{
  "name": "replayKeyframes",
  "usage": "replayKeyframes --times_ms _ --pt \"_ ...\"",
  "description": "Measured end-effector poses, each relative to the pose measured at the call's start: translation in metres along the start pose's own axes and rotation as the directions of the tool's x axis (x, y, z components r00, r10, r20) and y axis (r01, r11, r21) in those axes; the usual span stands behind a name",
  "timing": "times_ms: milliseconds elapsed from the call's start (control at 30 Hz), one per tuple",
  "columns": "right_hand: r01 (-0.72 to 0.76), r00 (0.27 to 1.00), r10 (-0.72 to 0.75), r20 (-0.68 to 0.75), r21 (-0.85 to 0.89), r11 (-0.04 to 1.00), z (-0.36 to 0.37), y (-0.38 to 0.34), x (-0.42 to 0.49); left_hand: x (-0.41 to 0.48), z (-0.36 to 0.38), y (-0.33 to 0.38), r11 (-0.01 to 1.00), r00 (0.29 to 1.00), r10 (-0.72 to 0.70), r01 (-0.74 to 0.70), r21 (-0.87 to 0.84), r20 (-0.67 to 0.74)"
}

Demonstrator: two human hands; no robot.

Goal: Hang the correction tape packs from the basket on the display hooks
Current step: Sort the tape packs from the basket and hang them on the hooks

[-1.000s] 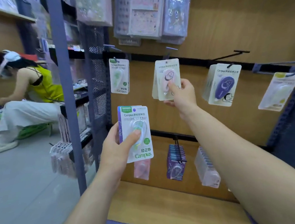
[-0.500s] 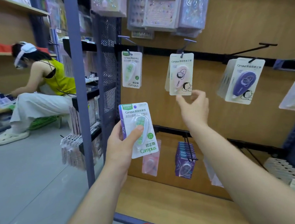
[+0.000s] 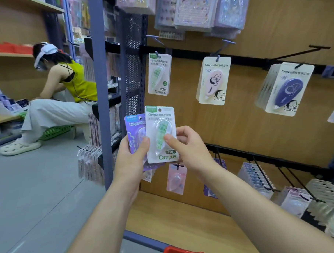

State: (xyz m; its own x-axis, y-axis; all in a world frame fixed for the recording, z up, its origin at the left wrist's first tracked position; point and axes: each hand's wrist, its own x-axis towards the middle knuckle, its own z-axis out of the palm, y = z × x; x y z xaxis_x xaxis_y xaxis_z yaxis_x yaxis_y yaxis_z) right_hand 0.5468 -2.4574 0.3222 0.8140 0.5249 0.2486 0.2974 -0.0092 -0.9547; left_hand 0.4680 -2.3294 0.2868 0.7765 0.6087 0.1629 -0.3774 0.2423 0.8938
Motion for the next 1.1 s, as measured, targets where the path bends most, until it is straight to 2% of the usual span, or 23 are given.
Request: replayKeyframes --times_ms 100,200,367,533,833,933,1000,1067,1100 --pt "-0.042 0.998 0.046 -0.053 0.067 0.997 0.006 -0.008 0.009 0.007 -0.015 0.000 0.999 0.998 0.023 -0.022 0.028 -0.066" --pt "0.009 0.989 0.002 -0.149 0.074 0.997 0.009 -0.024 0.037 0.012 -0.030 0.003 0.998 0.994 0.040 -0.035 0.053 -0.097" --pt "0.114 0.973 -0.120 -0.199 -0.041 0.993 0.018 -0.060 0.096 0.011 -0.042 0.004 0.995 0.993 0.059 -0.051 0.085 -0.101" --pt "0.145 0.943 -0.163 -0.290 -0.082 0.986 0.027 -0.072 0.146 0.013 -0.052 0.007 0.993 0.990 0.090 -0.082 0.080 -0.113" --pt "0.101 0.924 -0.129 -0.359 -0.096 0.990 0.027 -0.071 0.176 0.025 -0.054 0.003 0.995 0.987 0.100 -0.096 0.039 -0.125" --pt "-0.005 0.913 -0.065 -0.402 -0.172 0.985 0.023 -0.058 0.179 0.027 -0.049 -0.002 0.996 0.989 0.084 -0.081 0.028 -0.124" --pt "-0.093 0.893 -0.067 -0.444 -0.329 0.940 0.019 -0.044 0.168 0.026 -0.046 -0.003 0.997 0.989 0.076 -0.073 0.030 -0.125" --pt "-0.077 0.890 -0.113 -0.443 -0.388 0.919 0.017 -0.027 0.141 0.025 -0.043 -0.003 0.998 0.991 0.066 -0.064 0.027 -0.114" --pt "-0.035 0.916 -0.105 -0.388 -0.335 0.941 0.018 -0.019 0.121 0.024 -0.042 -0.005 0.998 0.993 0.060 -0.058 0.028 -0.105"
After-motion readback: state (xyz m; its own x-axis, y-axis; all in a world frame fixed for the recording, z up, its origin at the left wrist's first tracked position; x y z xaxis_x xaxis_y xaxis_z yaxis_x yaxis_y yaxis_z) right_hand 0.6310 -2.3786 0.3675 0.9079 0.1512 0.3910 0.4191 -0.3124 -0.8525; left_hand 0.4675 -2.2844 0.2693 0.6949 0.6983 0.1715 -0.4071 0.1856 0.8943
